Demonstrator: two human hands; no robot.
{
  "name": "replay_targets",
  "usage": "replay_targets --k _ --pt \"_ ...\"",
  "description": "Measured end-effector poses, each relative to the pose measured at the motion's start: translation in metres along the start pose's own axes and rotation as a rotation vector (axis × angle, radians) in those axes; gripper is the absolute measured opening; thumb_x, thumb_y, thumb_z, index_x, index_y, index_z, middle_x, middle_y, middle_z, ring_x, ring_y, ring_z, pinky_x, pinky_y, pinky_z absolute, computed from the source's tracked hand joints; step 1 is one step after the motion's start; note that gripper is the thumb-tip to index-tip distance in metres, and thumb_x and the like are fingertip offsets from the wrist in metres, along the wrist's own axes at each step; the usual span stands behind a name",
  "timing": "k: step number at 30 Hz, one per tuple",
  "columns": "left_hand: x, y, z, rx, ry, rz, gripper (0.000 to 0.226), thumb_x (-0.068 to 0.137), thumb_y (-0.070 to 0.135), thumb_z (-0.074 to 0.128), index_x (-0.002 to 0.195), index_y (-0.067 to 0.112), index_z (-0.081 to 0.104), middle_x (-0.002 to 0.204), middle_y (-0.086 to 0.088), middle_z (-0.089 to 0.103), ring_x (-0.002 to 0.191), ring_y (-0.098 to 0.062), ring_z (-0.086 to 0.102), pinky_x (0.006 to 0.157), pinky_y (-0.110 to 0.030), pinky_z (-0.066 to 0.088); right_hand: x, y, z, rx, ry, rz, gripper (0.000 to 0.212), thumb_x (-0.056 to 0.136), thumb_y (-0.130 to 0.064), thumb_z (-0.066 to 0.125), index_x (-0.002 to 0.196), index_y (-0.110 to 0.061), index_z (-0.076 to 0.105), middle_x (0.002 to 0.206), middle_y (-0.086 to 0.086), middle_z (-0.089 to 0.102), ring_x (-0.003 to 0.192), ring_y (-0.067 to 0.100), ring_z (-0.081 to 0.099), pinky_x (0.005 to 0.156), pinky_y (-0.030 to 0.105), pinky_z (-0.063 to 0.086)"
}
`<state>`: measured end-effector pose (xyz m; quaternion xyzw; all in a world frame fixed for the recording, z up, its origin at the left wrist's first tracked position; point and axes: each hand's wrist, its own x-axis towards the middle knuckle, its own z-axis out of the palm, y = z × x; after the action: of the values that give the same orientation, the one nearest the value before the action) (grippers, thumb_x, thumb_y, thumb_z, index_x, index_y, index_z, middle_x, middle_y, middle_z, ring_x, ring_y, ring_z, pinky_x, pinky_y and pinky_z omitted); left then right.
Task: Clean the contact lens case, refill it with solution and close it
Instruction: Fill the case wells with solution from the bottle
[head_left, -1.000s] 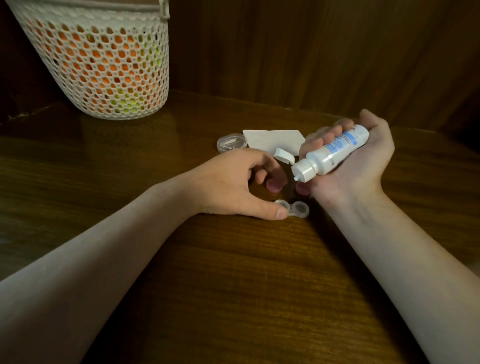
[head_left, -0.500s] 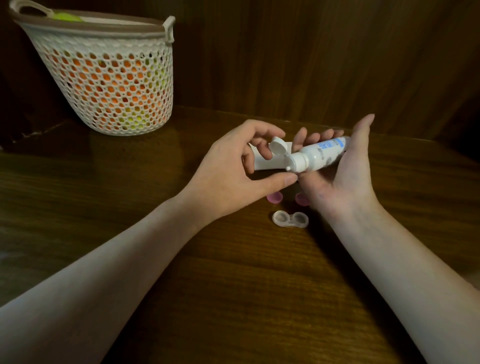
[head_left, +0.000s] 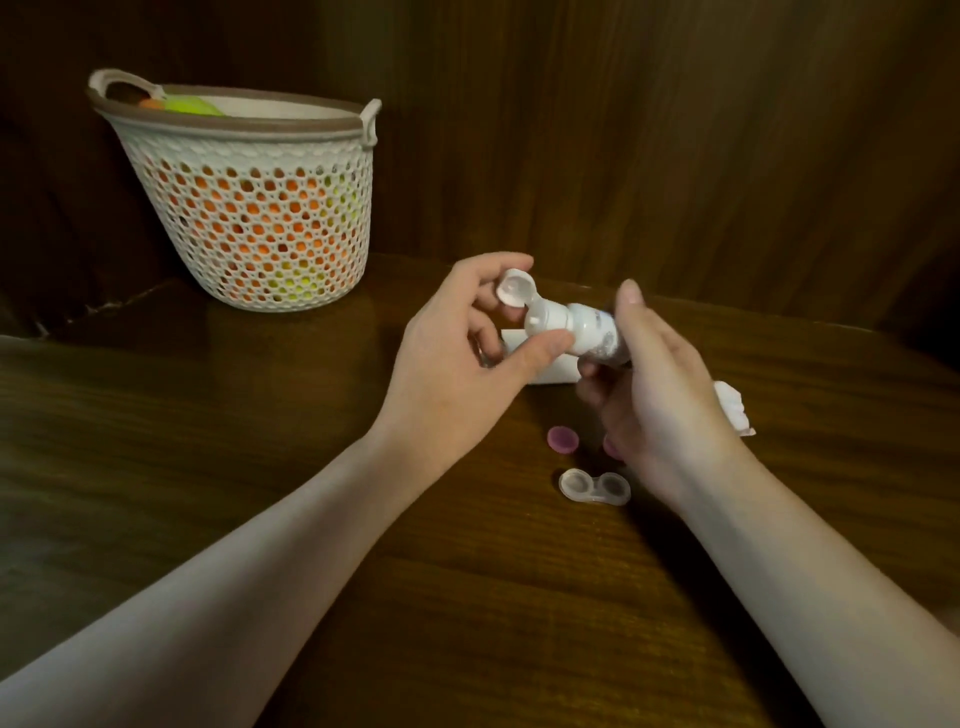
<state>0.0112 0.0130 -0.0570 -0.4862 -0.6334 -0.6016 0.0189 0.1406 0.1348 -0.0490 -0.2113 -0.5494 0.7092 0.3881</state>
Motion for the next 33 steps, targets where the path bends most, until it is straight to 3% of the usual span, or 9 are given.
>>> replay_targets --k 2,5,8,12,16,21,23,28,33 --pt "0.001 0.005 0.000 -0.005 0.008 -0.010 0.061 0.091 0.030 0.081 0.146 0.024 0.055 0.112 0.012 0.065 0.076 -0.008 0.063 0.066 -0.013 0.052 0.000 0.001 -0.003 -0.158 -0.023 -0.029 0.036 0.104 -0.053 0.063 0.097 -0.020 0.076 0.075 -0.002 0.063 0.065 0.011 0.058 0.058 0.023 0.049" --pt "0.001 0.005 -0.003 -0.036 0.041 -0.043 0.057 0.093 0.026 0.080 0.144 0.025 0.055 0.112 0.015 0.064 0.079 -0.005 0.064 0.067 -0.013 0.053 -0.002 -0.005 -0.007 -0.253 -0.098 -0.051 0.036 0.098 -0.062 0.066 0.115 -0.033 0.081 0.085 -0.007 0.072 0.070 0.010 0.064 0.068 0.033 0.050" --pt "0.002 0.006 -0.003 -0.018 0.080 -0.049 0.046 0.096 0.025 0.077 0.139 0.023 0.061 0.109 0.016 0.063 0.080 -0.002 0.063 0.067 -0.012 0.053 -0.004 -0.006 -0.007 -0.387 -0.162 -0.098 0.039 0.090 -0.069 0.072 0.119 -0.045 0.078 0.089 -0.009 0.078 0.074 0.012 0.070 0.073 0.042 0.050" --pt "0.001 0.006 -0.006 0.032 0.093 -0.005 0.041 0.099 0.026 0.073 0.139 0.021 0.065 0.114 0.007 0.069 0.087 -0.006 0.067 0.070 -0.017 0.058 -0.010 -0.005 -0.007 -0.599 -0.283 -0.246 0.022 0.092 -0.059 0.070 0.113 -0.058 0.071 0.090 -0.014 0.077 0.071 0.004 0.071 0.061 0.018 0.054" --pt "0.001 0.006 -0.006 0.107 0.127 0.064 0.040 0.099 0.023 0.074 0.139 0.017 0.069 0.123 0.004 0.074 0.100 -0.005 0.070 0.079 -0.015 0.059 -0.010 0.000 -0.007 -0.712 -0.303 -0.300 0.023 0.101 -0.050 0.062 0.123 -0.047 0.065 0.087 -0.020 0.073 0.074 -0.001 0.068 0.058 0.011 0.050" --pt "0.001 0.003 -0.004 0.189 0.173 0.129 0.038 0.097 0.019 0.077 0.134 0.012 0.073 0.119 0.002 0.077 0.091 0.006 0.066 0.074 -0.005 0.052 -0.007 0.006 -0.008 -0.746 -0.293 -0.273 0.038 0.103 -0.048 0.058 0.134 -0.029 0.067 0.086 -0.024 0.070 0.081 0.003 0.068 0.067 0.015 0.051" --pt "0.001 0.003 -0.004 0.210 0.177 0.152 0.037 0.097 0.018 0.077 0.134 0.011 0.073 0.119 0.002 0.078 0.091 0.008 0.065 0.075 -0.004 0.052 -0.006 0.006 -0.009 -0.748 -0.292 -0.268 0.038 0.104 -0.047 0.058 0.135 -0.027 0.067 0.086 -0.025 0.070 0.082 0.003 0.068 0.068 0.015 0.051" --pt "0.000 0.004 -0.005 0.221 0.195 0.207 0.038 0.097 0.015 0.077 0.134 0.007 0.073 0.120 -0.003 0.078 0.102 -0.006 0.071 0.080 -0.011 0.058 -0.006 0.006 -0.011 -0.752 -0.290 -0.273 0.038 0.104 -0.046 0.058 0.136 -0.027 0.067 0.088 -0.022 0.071 0.084 0.001 0.068 0.068 0.013 0.052" --pt "-0.002 0.006 0.000 0.183 0.147 0.273 0.040 0.097 0.013 0.077 0.135 0.004 0.071 0.127 -0.007 0.076 0.112 -0.012 0.072 0.088 -0.022 0.062 -0.006 0.004 -0.010 -0.783 -0.274 -0.341 0.037 0.099 -0.055 0.062 0.133 -0.041 0.062 0.105 -0.016 0.071 0.095 0.005 0.070 0.072 0.016 0.056"
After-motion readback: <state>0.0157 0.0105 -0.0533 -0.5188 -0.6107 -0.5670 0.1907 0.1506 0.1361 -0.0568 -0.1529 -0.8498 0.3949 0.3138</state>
